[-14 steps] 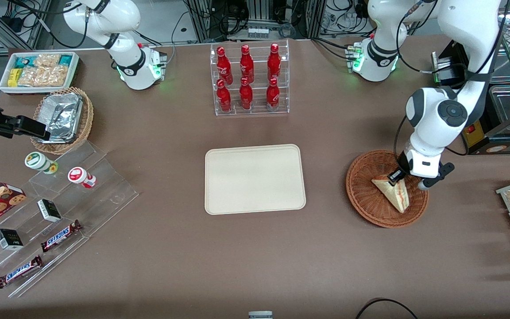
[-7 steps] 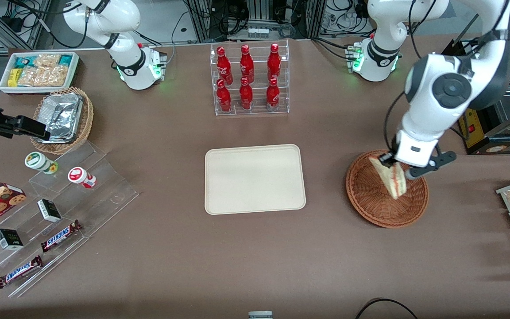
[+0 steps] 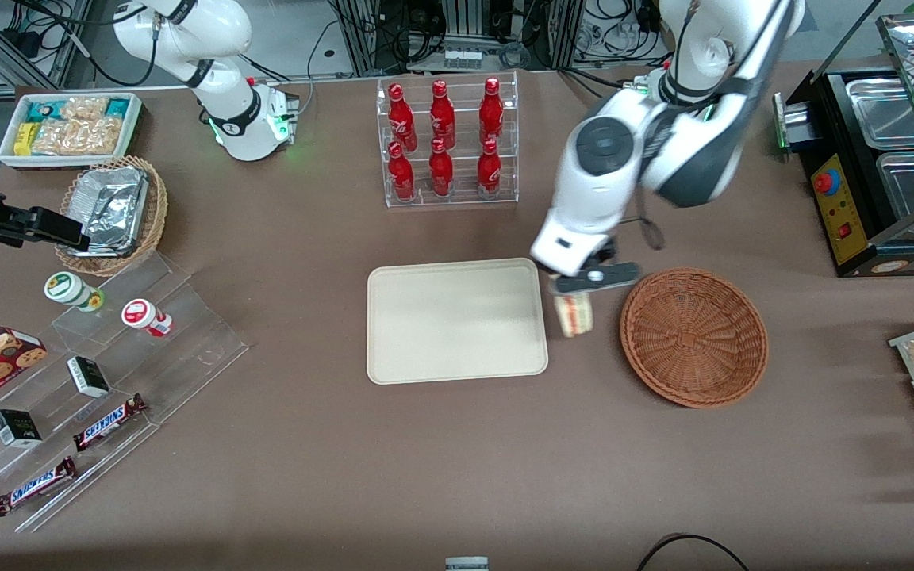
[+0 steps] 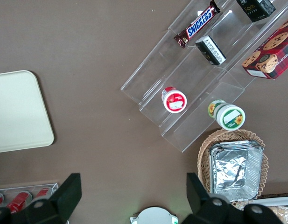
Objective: Place sandwich from basket to tray
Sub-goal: 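Lift the sandwich and carry it over the cream tray, then lower the sandwich onto the tray and open the left gripper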
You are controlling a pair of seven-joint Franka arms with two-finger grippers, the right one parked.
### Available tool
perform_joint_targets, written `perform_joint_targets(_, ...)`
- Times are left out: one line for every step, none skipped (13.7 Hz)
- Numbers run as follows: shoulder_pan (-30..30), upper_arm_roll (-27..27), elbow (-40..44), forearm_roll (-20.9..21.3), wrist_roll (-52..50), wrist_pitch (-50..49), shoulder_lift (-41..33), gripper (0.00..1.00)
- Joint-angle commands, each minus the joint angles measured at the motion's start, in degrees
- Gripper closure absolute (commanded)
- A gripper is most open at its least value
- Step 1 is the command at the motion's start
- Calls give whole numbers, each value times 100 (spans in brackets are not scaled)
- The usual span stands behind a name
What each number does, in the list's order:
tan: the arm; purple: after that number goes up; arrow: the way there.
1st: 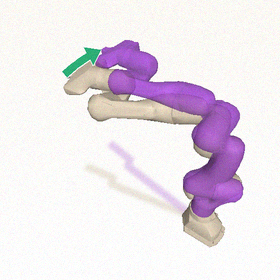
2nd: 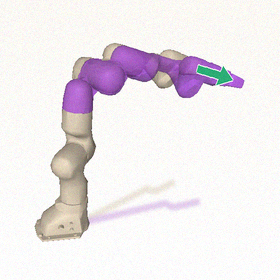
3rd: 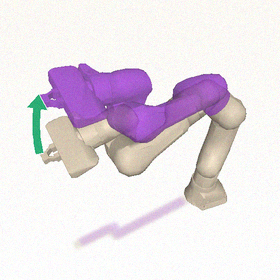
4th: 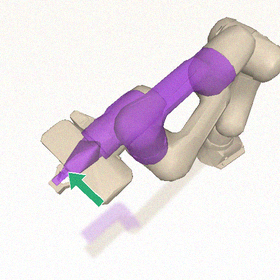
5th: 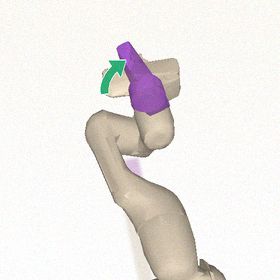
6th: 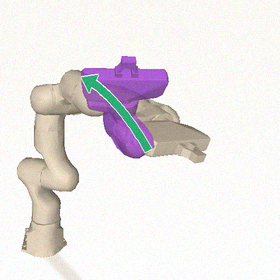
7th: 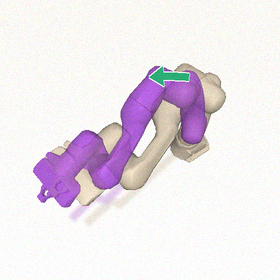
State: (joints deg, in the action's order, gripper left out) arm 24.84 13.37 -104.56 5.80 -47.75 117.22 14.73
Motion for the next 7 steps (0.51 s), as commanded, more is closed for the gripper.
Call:
perform_joint_targets(494, -71, 1093, 115, -391, -85, 1011, 100)
perform_joint_targets(661, -71, 1340, 115, -506, -76, 1267, 100)
perform_joint_targets(828, -71, 1568, 115, -646, -33, 1557, 100)
perform_joint_targets(960, -71, 1701, 124, -752, 177, 1768, 100)
perform_joint_targets(1040, -71, 1711, 124, -805, 422, 1892, 100)
perform_joint_targets(1145, -71, 1711, 132, -849, 608, 1989, 100)
perform_joint_targets(1242, -88, 1711, 141, -919, 801, 2086, 100)
